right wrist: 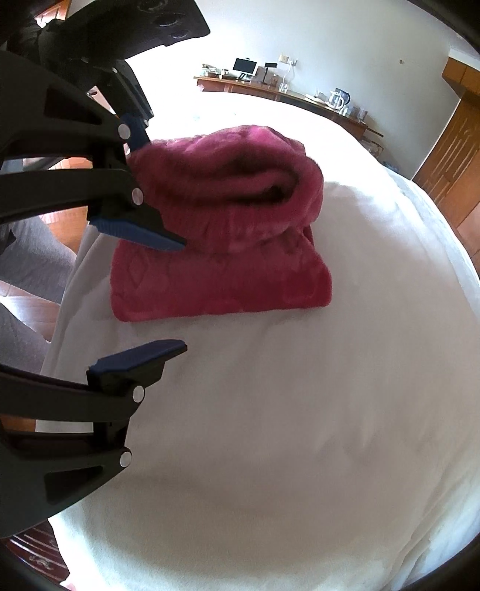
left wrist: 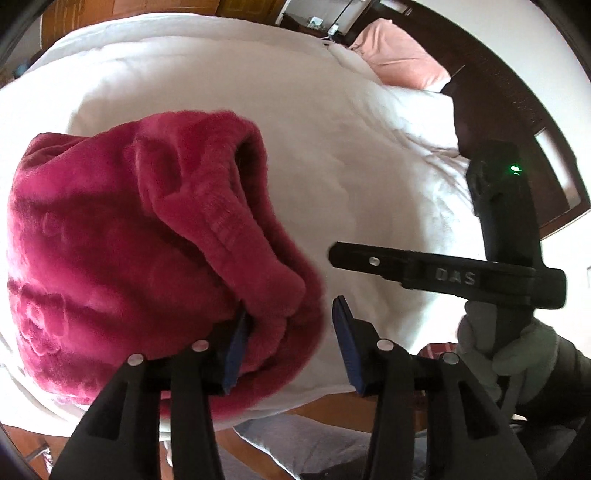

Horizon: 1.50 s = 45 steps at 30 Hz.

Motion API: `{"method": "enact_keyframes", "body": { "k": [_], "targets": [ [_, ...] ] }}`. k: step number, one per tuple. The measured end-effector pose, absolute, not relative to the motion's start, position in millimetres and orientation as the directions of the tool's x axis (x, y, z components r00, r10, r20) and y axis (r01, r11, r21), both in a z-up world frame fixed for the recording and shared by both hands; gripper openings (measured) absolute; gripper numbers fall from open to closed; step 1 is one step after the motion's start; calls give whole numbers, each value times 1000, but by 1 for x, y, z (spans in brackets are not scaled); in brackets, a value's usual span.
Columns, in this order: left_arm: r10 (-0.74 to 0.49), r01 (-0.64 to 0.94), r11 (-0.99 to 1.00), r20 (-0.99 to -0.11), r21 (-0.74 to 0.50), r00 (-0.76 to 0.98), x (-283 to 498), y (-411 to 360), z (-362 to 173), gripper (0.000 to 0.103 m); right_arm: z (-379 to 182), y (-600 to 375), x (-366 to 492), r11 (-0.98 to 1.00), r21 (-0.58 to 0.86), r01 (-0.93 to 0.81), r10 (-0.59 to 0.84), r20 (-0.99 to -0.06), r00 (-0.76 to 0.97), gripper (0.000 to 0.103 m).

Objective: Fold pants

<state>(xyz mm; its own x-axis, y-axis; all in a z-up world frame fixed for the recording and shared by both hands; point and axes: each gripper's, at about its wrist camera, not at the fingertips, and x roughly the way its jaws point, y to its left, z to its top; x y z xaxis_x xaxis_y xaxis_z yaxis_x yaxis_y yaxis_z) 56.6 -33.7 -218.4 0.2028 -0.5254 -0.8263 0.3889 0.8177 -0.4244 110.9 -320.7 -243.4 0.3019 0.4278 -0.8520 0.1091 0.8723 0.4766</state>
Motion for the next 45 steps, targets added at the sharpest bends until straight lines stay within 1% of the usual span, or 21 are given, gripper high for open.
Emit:
{"method": "enact_keyframes", "body": {
  "k": [5, 6, 8, 12, 15, 16, 17, 22, 23, 24, 26, 27, 29, 34, 36, 39, 42, 45],
  "targets": [
    [-556, 401, 800, -803, -446, 214, 49, -24, -204, 47, -234, -314, 118, 858, 506, 89, 458, -832, 314, 52],
    [-556, 390, 804, -801, -449, 223, 48, -19, -202, 47, -231, -312, 120, 853, 515, 84, 467, -825, 318, 53],
    [-553, 364, 813, -799, -455, 235, 49, -9, -201, 47, -224, -306, 126, 840, 538, 73, 488, -807, 331, 63],
    [-547, 274, 831, -800, -484, 246, 52, 14, -208, 48, -214, -294, 144, 814, 578, 60, 527, -778, 343, 69],
    [-532, 243, 843, -809, -480, 251, 52, 21, -212, 48, -210, -284, 161, 780, 623, 60, 570, -747, 342, 71],
    [-526, 235, 848, -812, -476, 252, 51, 23, -214, 48, -210, -282, 165, 774, 630, 62, 577, -742, 341, 75],
    [-524, 232, 849, -814, -475, 252, 51, 23, -215, 48, -211, -278, 171, 770, 635, 67, 580, -739, 342, 79],
    [-513, 226, 855, -823, -466, 243, 54, 25, -227, 48, -221, -261, 194, 813, 580, 46, 540, -781, 313, 80],
    [-516, 227, 853, -822, -470, 239, 55, 31, -230, 48, -224, -259, 197, 822, 568, 41, 530, -790, 307, 75],
    [-519, 231, 851, -822, -471, 235, 55, 29, -232, 48, -226, -257, 199, 830, 557, 37, 522, -798, 302, 69],
    [-524, 244, 846, -822, -473, 224, 58, 24, -236, 48, -231, -257, 203, 867, 496, 48, 465, -839, 283, 34],
    [-529, 251, 842, -822, -477, 212, 59, 20, -240, 48, -232, -259, 203, 881, 470, 60, 437, -855, 281, 28],
    [-533, 260, 837, -824, -481, 191, 59, 14, -245, 48, -233, -269, 200, 894, 441, 82, 402, -868, 291, 22],
    [-529, 309, 821, -843, -479, 98, 55, -7, -266, 48, -248, -294, 186, 918, 366, 153, 312, -904, 292, 20],
    [-507, 334, 823, -859, -459, 69, 52, -15, -275, 50, -259, -295, 185, 928, 337, 158, 286, -916, 280, 20],
    [-475, 365, 827, -878, -428, 47, 49, -20, -284, 51, -271, -291, 188, 949, 287, 133, 242, -930, 277, 20],
    [-472, 376, 825, -881, -422, 47, 49, -21, -282, 51, -273, -288, 190, 953, 279, 123, 236, -930, 283, 20],
    [-471, 375, 825, -881, -422, 45, 49, -17, -280, 51, -272, -291, 188, 944, 307, 121, 264, -922, 283, 21]
  ]
}}
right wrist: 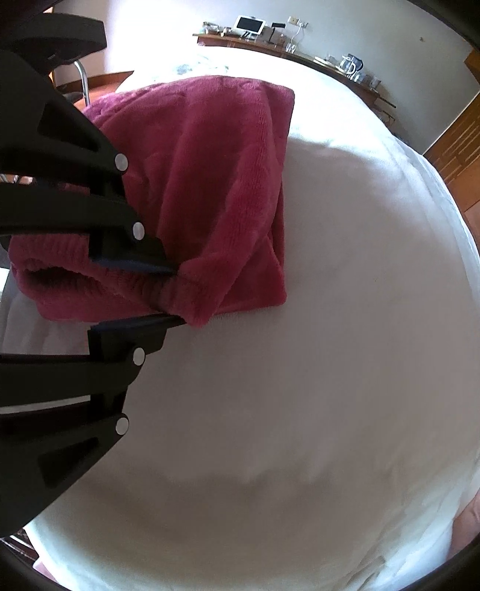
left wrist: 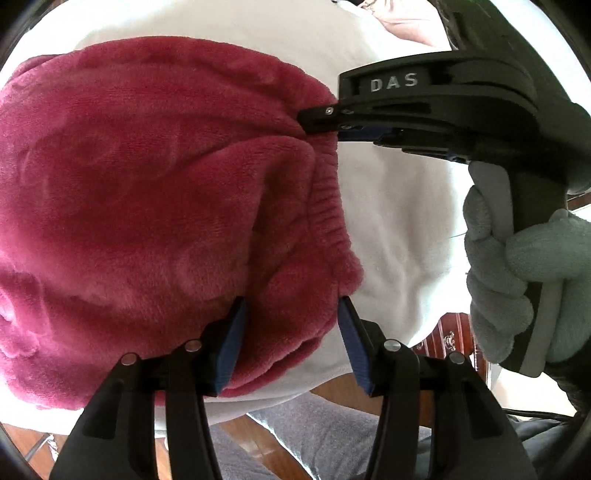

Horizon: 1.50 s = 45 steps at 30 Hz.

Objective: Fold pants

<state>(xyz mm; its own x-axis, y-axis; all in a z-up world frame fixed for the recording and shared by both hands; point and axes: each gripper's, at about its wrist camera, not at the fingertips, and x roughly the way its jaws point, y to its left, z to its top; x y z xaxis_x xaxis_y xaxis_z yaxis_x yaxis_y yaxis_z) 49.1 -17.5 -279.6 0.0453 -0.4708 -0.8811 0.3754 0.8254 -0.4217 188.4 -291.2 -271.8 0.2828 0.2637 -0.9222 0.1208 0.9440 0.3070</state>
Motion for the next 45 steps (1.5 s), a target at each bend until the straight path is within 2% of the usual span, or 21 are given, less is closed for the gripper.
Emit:
{"method": "enact_keyframes", "body": {
  "k": [4, 10, 14, 18, 24, 25, 26, 27, 28, 30, 34, 40, 45],
  "targets": [
    [-465, 385, 825, -884, -415, 44, 55, -37, -276, 55, -255, -297, 183, 928, 353, 120, 306, -904, 299, 34],
    [-476, 397, 816, -878, -420, 50, 51, -42, -271, 56, -225, -292, 154, 918, 391, 67, 353, -882, 312, 35],
    [-486, 411, 806, -872, -425, 51, 42, -51, -264, 56, -231, -277, 133, 907, 421, 13, 404, -878, 256, 35],
    [-481, 411, 809, -875, -420, 53, 39, -52, -262, 56, -259, -274, 129, 935, 351, 46, 338, -924, 179, 35],
    [-481, 340, 839, -872, -425, 96, 35, -26, -252, 56, -284, -286, 129, 960, 262, 95, 242, -953, 183, 38],
    [-478, 315, 848, -872, -425, 110, 36, -19, -250, 56, -287, -286, 131, 966, 236, 102, 215, -959, 182, 37],
    [-475, 295, 856, -872, -425, 120, 38, -12, -247, 56, -293, -288, 131, 985, 128, 116, 107, -980, 166, 36],
    [-472, 275, 862, -872, -426, 130, 40, -5, -246, 56, -302, -291, 132, 989, 77, 126, 58, -987, 153, 36],
    [-469, 247, 870, -872, -427, 144, 41, 5, -245, 56, -312, -300, 131, 986, 73, 151, 54, -990, 129, 35],
    [-458, 203, 883, -874, -424, 165, 40, 20, -242, 56, -321, -323, 122, 960, 128, 250, 105, -989, 106, 33],
    [-451, 148, 891, -870, -428, 198, 41, 37, -235, 56, -297, -333, 112, 936, 216, 277, 172, -969, 176, 33],
    [-433, 129, 901, -874, -414, 222, 53, 60, -223, 56, -230, -289, 116, 917, 366, 158, 303, -897, 322, 33],
    [-431, 156, 901, -872, -404, 232, 71, 65, -218, 56, -208, -249, 111, 934, 356, 14, 332, -886, 324, 34]
  ]
}}
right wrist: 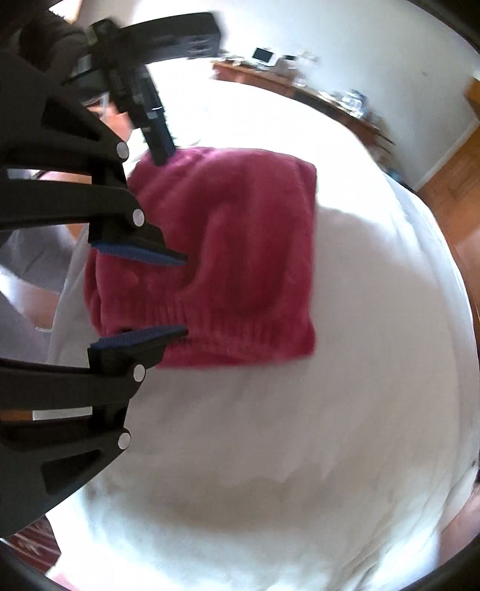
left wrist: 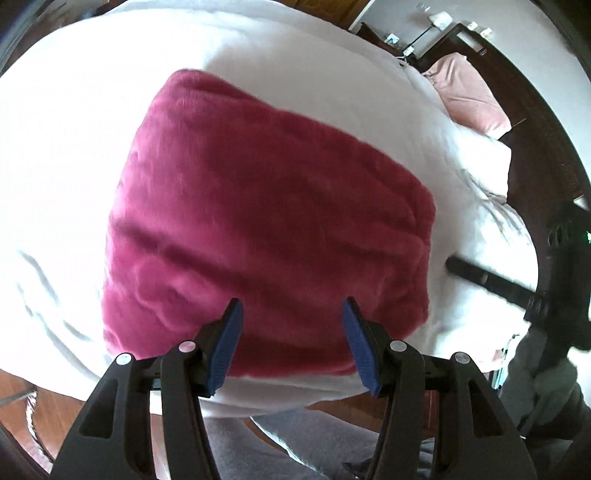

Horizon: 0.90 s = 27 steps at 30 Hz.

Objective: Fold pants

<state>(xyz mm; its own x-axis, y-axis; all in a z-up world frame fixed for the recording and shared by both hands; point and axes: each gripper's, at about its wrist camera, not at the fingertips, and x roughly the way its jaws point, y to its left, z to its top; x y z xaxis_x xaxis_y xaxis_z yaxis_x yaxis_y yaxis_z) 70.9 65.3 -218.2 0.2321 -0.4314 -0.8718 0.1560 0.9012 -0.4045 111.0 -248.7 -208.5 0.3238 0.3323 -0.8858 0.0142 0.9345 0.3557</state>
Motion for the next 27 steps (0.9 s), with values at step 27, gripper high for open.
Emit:
{"method": "enact_keyframes", "body": {
  "k": [27],
  "targets": [
    [-361, 206, 926, -905, -318, 227, 139, 135, -228, 70, -317, -254, 127, 945, 99, 312, 63, -990, 124, 58]
  ]
}}
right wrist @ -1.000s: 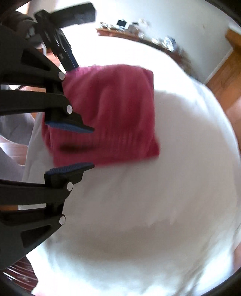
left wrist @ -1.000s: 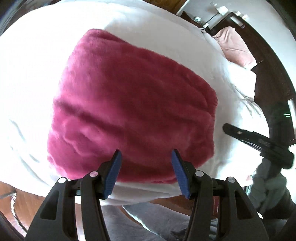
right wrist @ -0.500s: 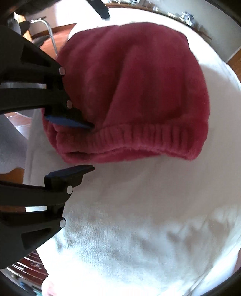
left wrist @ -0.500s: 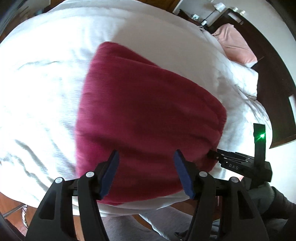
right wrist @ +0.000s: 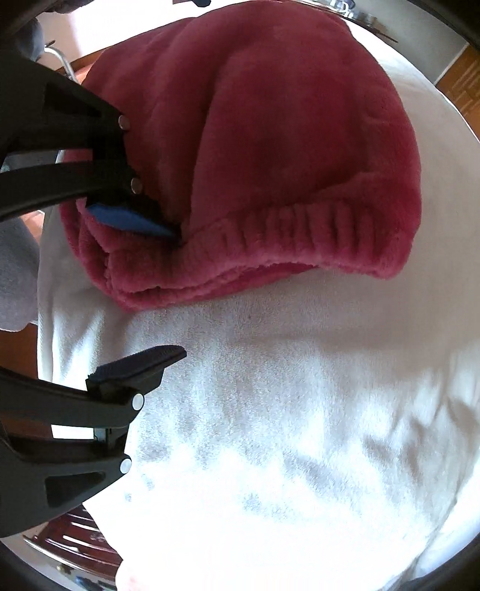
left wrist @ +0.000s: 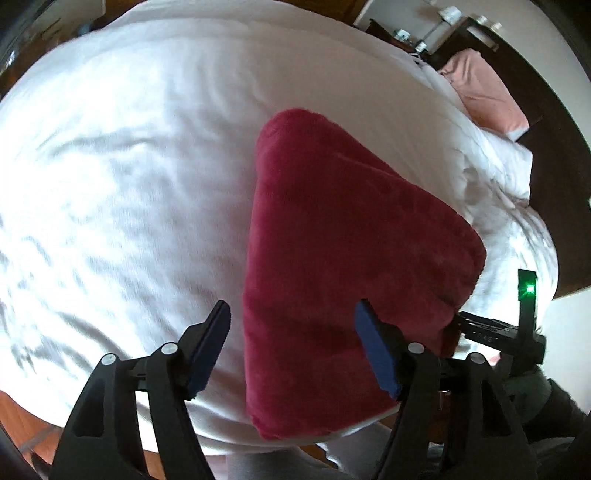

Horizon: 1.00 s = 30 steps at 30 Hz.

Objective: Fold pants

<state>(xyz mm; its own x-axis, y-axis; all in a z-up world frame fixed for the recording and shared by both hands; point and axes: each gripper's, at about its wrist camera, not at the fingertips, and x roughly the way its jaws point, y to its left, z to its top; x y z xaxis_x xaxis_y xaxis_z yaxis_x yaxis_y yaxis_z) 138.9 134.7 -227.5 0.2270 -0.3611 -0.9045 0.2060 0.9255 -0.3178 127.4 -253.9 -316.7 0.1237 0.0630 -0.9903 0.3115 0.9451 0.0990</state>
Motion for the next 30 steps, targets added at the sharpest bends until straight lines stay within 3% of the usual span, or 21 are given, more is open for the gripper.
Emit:
{"method": "enact_keyframes", "body": {
  "k": [20, 24, 30],
  "targets": [
    [-292, 443, 884, -914, -146, 281, 158, 110, -218, 72, -322, -259, 118, 916, 64, 396, 20, -993, 115, 58],
    [-274, 474, 873, -920, -116, 280, 159, 105, -222, 81, -320, -259, 115, 905, 78, 418, 30, -992, 120, 61],
    [-294, 516, 846, -925, -134, 242, 160, 99, -228, 84, -312, -267, 108, 889, 135, 438, 71, -985, 159, 66]
  ]
}}
